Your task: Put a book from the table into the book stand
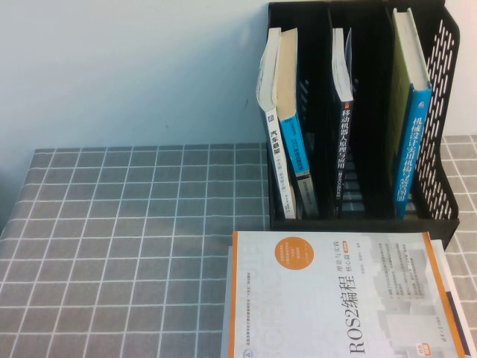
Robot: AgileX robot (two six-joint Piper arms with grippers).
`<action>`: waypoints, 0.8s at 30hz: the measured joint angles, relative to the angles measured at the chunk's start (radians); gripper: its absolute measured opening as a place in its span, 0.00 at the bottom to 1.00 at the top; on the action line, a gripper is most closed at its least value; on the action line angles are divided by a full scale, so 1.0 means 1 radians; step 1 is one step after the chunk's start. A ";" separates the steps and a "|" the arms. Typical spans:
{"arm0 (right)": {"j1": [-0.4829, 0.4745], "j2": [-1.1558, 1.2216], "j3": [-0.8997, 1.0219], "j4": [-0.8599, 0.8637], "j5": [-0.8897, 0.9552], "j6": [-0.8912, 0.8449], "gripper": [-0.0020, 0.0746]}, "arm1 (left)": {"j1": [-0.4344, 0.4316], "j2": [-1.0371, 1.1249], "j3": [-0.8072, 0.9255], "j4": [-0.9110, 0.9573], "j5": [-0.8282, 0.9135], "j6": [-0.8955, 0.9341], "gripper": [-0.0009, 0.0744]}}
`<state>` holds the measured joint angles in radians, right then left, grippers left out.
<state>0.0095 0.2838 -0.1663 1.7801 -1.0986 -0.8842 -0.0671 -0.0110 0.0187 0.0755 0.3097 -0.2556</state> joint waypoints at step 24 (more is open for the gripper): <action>-0.114 -0.162 0.007 -1.451 0.874 0.058 0.02 | 0.000 0.000 0.000 0.000 0.000 0.000 0.01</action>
<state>-0.1044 0.1214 -0.1597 0.3296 -0.2245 -0.8258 -0.0671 -0.0110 0.0187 0.0755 0.3097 -0.2556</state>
